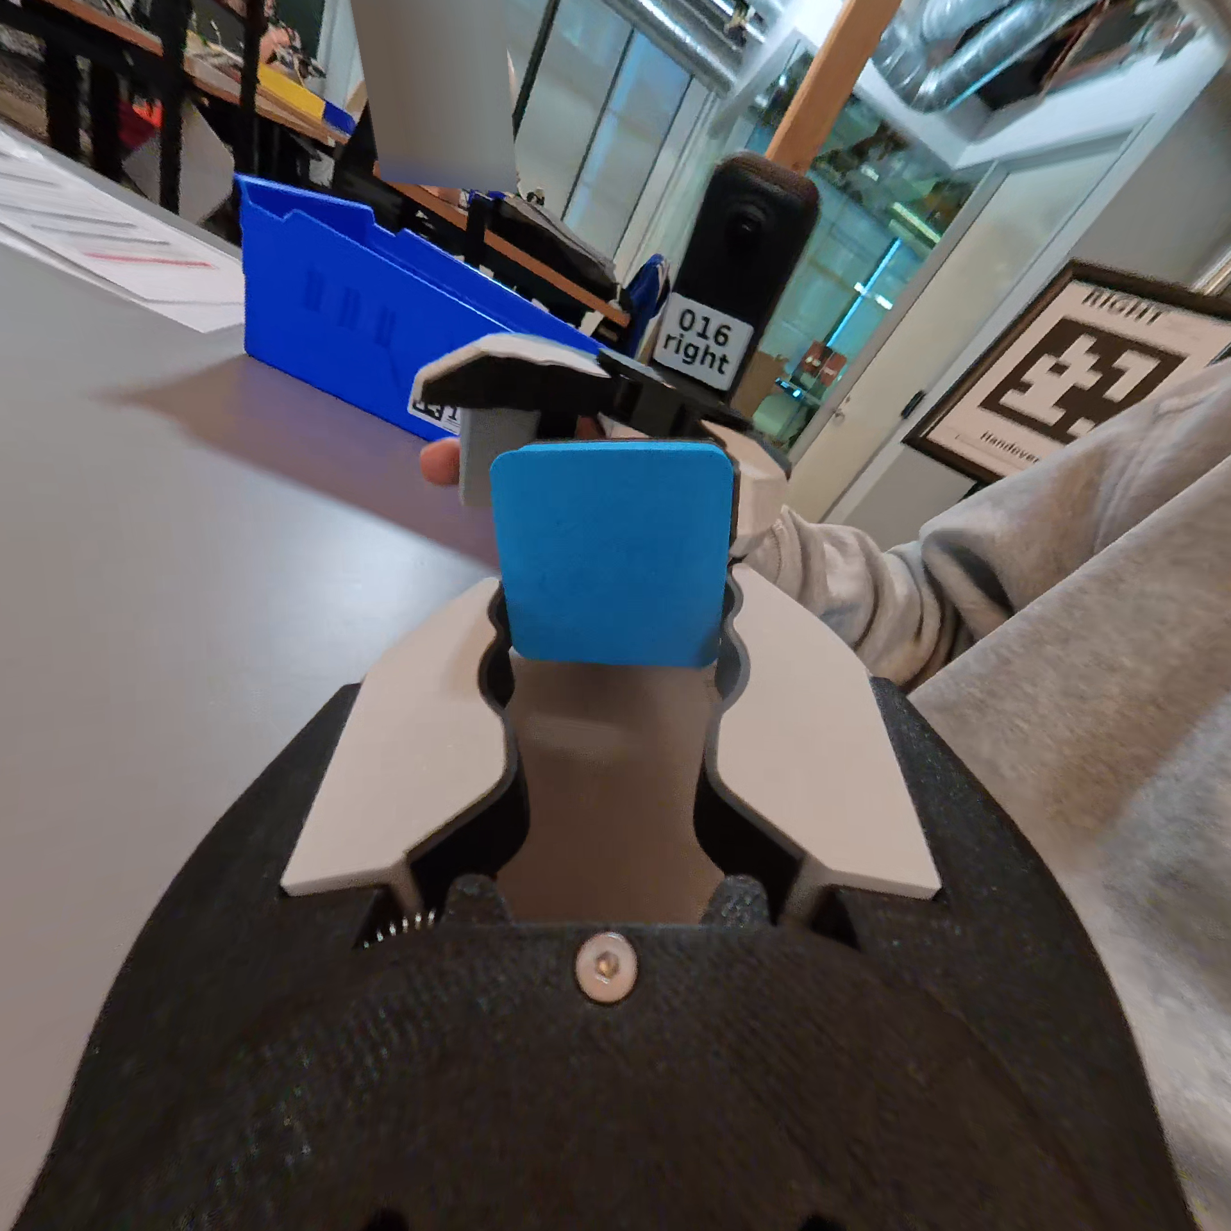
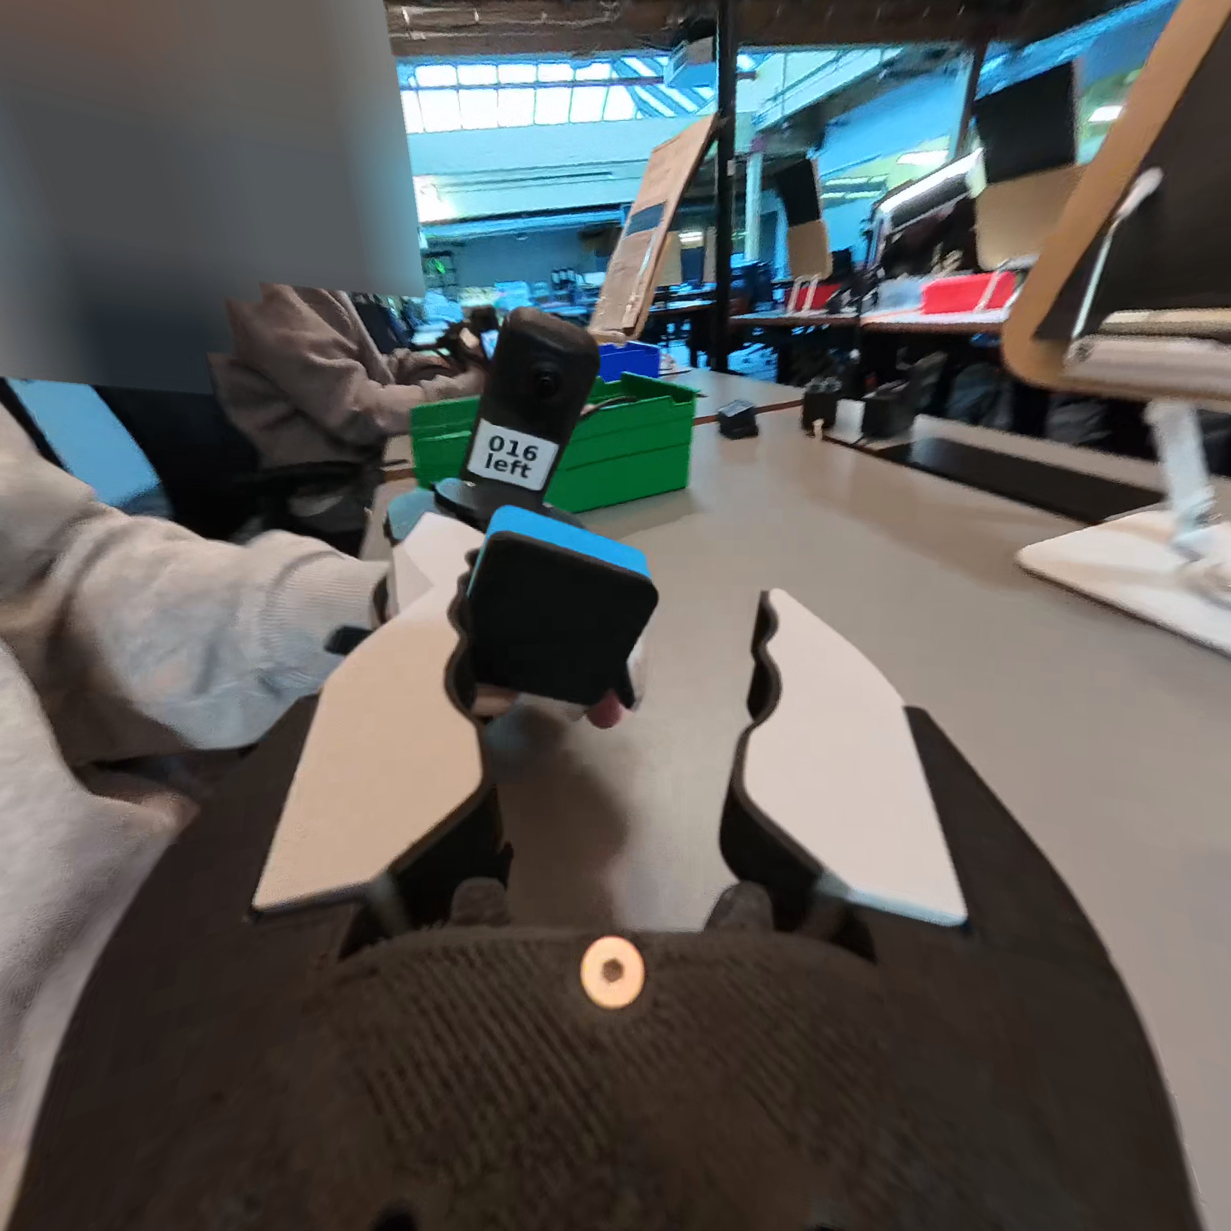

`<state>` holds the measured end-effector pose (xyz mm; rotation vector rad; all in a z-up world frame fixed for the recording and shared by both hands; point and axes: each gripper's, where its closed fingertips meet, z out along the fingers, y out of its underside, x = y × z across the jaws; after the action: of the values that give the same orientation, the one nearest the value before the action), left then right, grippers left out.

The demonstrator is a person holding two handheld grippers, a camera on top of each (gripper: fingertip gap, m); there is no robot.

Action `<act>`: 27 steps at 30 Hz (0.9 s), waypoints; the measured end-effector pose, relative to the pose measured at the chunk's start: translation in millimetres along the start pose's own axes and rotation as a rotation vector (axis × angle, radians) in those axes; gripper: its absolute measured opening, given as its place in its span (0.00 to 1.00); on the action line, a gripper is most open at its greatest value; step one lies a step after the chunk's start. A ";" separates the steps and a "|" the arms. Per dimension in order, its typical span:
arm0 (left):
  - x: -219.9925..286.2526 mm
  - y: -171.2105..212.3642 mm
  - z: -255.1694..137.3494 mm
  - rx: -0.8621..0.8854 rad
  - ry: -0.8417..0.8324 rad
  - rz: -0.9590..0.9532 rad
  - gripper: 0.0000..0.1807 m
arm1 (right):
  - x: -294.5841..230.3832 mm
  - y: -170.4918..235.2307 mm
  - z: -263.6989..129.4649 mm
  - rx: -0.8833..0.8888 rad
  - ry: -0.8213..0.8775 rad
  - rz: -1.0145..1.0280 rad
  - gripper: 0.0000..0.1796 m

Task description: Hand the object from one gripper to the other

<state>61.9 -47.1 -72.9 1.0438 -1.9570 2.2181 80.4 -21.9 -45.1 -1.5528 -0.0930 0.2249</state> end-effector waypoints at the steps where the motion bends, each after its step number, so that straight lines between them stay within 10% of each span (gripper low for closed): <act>1: -1.2 0.3 -0.8 0.002 0.010 -0.034 0.34 | 1.2 0.0 -0.2 -0.003 0.025 -0.055 0.46; 19: -3.9 6.8 -7.2 0.008 0.224 -0.537 0.34 | -7.2 26.9 7.4 -0.161 0.054 -0.395 0.49; 27: 0.4 10.6 -2.6 -0.006 0.258 -0.583 0.34 | -9.5 36.5 10.2 -0.239 0.063 -0.463 0.30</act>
<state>55.9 -47.3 -82.1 1.0835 -1.3345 1.9015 66.0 -13.7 -80.5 -1.7258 -0.4369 -0.2086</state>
